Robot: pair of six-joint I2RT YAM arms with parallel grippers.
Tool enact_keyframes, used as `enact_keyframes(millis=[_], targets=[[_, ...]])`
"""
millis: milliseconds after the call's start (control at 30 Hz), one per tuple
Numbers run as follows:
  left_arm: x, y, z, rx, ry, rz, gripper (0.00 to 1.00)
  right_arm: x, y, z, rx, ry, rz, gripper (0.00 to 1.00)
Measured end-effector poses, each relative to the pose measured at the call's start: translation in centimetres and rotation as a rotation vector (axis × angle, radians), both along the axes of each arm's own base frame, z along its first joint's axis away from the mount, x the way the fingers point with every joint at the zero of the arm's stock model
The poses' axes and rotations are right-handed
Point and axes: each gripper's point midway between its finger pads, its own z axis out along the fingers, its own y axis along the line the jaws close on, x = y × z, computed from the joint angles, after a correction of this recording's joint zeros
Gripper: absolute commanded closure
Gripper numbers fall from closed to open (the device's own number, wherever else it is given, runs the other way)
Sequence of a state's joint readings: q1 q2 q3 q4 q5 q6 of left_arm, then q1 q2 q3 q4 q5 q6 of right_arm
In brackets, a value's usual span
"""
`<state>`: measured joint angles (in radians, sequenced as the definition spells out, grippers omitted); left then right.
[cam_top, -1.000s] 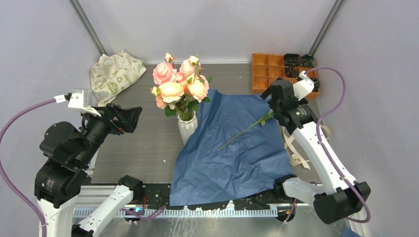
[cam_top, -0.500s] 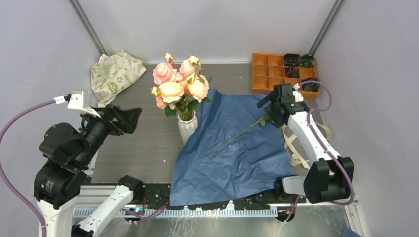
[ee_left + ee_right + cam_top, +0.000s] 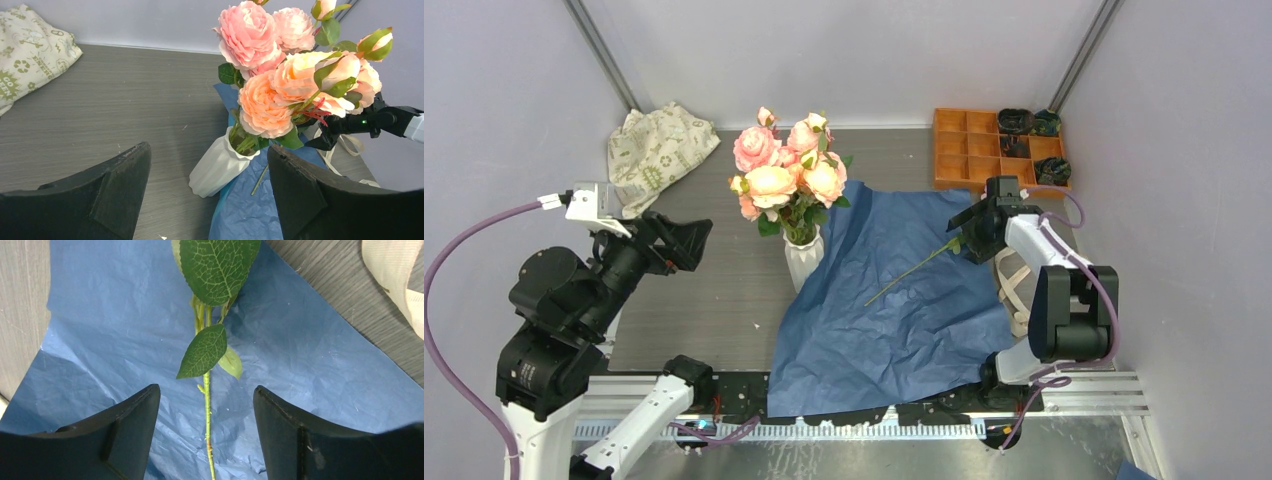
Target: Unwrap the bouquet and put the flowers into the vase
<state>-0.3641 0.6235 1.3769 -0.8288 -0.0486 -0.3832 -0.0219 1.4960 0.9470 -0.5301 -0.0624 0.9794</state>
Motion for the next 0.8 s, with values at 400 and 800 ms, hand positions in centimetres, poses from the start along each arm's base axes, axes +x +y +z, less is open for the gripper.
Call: enact_keyframes(millis=[400, 800], targets=[[0.3, 0.0, -0.6, 0.009, 0.014, 0.005, 0.14, 2.2, -1.5, -1.8, -0.001, 0.040, -0.036, 0.34], [0.3, 0.1, -0.6, 0.010, 0.014, 0.011, 0.14, 4.1, -2.6, -2.8, -0.029, 0.055, -0.045, 0.43]])
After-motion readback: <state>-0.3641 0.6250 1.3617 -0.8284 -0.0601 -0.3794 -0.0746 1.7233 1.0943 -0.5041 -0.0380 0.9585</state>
